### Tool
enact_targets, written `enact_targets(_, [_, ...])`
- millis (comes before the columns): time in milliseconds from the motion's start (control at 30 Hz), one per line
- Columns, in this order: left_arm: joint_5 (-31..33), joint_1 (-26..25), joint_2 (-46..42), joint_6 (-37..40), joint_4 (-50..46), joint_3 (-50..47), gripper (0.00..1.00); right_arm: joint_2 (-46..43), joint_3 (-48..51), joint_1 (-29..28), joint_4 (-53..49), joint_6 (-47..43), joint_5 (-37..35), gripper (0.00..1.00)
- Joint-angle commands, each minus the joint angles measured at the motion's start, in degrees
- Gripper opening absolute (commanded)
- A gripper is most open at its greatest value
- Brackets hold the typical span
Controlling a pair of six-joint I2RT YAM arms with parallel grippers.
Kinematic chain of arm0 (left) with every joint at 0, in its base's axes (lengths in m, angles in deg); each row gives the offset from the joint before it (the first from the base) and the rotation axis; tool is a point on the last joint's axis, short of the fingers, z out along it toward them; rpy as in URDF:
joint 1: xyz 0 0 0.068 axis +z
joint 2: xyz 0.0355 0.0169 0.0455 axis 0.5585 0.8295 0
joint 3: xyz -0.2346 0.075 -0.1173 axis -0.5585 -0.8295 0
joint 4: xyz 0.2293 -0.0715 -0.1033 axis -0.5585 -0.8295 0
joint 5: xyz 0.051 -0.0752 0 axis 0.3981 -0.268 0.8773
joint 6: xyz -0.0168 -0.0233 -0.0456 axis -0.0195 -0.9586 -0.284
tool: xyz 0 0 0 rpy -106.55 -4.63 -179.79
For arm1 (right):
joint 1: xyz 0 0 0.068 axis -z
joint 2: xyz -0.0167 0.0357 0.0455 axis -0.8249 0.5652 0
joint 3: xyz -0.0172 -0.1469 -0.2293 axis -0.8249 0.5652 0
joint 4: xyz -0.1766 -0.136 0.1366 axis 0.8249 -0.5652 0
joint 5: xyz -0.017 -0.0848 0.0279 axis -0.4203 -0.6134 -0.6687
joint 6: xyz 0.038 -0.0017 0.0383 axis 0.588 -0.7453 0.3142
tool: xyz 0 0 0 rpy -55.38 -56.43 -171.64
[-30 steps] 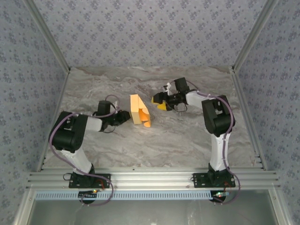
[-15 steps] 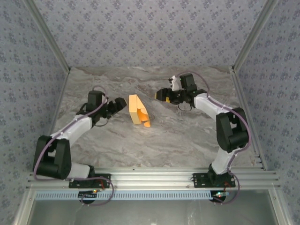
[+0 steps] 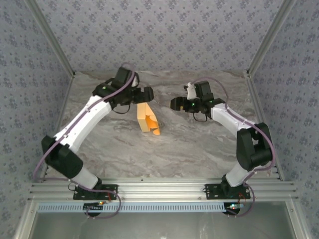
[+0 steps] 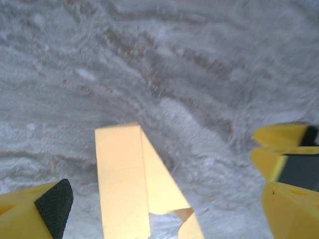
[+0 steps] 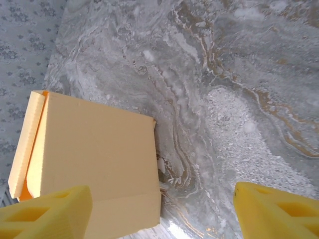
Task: Fold the paper box
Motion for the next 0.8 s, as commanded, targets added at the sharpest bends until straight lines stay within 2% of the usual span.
enact_targets(0, [8.0,-1.8,5.4,2.0,-13.0,4.3,0.99,-2.6,1.6,0.3,-1.3,-1.0,-3.0,0.78])
enact_targets(200, [13.4,-3.2,9.7,-1.5,-17.3,7.6,0.99,-4.0,3.9,0.9,-2.7,-2.0,-3.3,0.78])
enact_targets(333, [9.3,-3.6,12.2,-1.6,-15.9,8.2,0.99,-5.4,5.5,1.7,-2.4,-2.2,-3.3,0.78])
enact_targets(567, [5.9,-3.8,15.7,-3.3,-13.9,11.1,0.99,-6.1,6.3,2.6,-2.2,-2.2,-2.2,0.78])
enact_targets(767, [1.5,-3.2,19.6,-9.2,-16.0,10.3,0.99,-6.4,7.1,2.8,-2.3,-2.4,-1.5,0.78])
